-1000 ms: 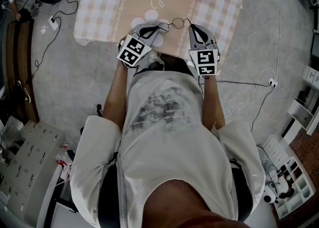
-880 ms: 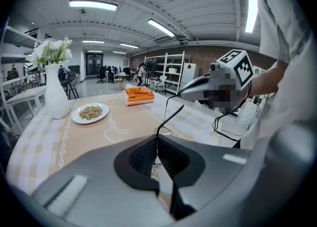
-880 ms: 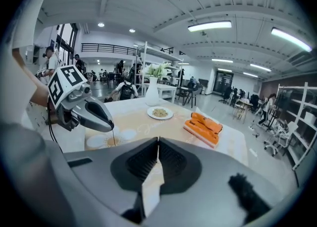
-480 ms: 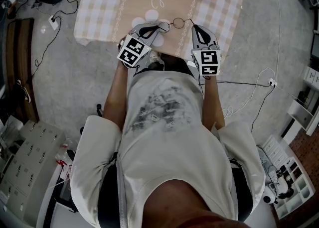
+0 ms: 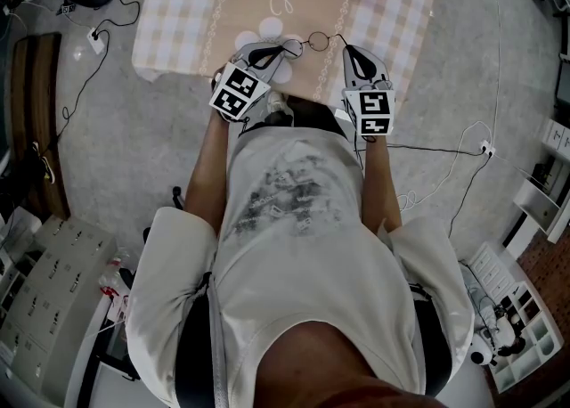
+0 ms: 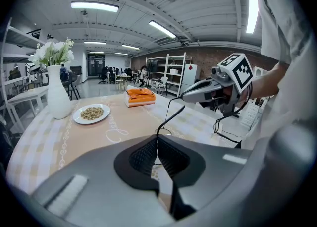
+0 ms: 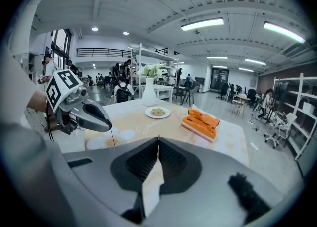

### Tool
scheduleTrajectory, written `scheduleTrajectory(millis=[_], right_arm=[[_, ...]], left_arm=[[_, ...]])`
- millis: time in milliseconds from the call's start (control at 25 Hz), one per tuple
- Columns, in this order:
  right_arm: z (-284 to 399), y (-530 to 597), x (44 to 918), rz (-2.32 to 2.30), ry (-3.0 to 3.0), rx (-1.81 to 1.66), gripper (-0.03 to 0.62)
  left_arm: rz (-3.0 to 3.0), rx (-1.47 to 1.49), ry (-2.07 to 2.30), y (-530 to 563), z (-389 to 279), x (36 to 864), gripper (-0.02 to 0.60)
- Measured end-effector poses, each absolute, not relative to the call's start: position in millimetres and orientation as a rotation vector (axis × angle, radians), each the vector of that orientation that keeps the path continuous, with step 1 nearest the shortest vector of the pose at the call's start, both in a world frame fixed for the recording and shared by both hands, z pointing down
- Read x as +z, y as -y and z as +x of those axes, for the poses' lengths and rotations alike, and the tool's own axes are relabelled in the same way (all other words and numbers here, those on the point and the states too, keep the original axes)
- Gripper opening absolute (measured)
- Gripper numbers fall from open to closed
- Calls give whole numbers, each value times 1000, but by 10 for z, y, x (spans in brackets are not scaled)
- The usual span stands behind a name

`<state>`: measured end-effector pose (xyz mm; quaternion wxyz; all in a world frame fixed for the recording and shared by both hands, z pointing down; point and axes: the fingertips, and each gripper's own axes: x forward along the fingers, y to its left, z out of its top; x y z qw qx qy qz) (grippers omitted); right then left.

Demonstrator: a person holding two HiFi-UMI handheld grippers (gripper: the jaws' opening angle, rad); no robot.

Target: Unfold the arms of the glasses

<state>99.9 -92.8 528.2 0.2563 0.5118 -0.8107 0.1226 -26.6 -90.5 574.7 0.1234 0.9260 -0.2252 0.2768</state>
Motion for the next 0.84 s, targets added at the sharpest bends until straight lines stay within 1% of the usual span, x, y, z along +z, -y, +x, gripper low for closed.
scheduleTrajectory(millis=[840], right_arm=[[996,900,5276,1390,2196,322,21]], left_arm=[[2694,812,671,880,-274,5746,14]])
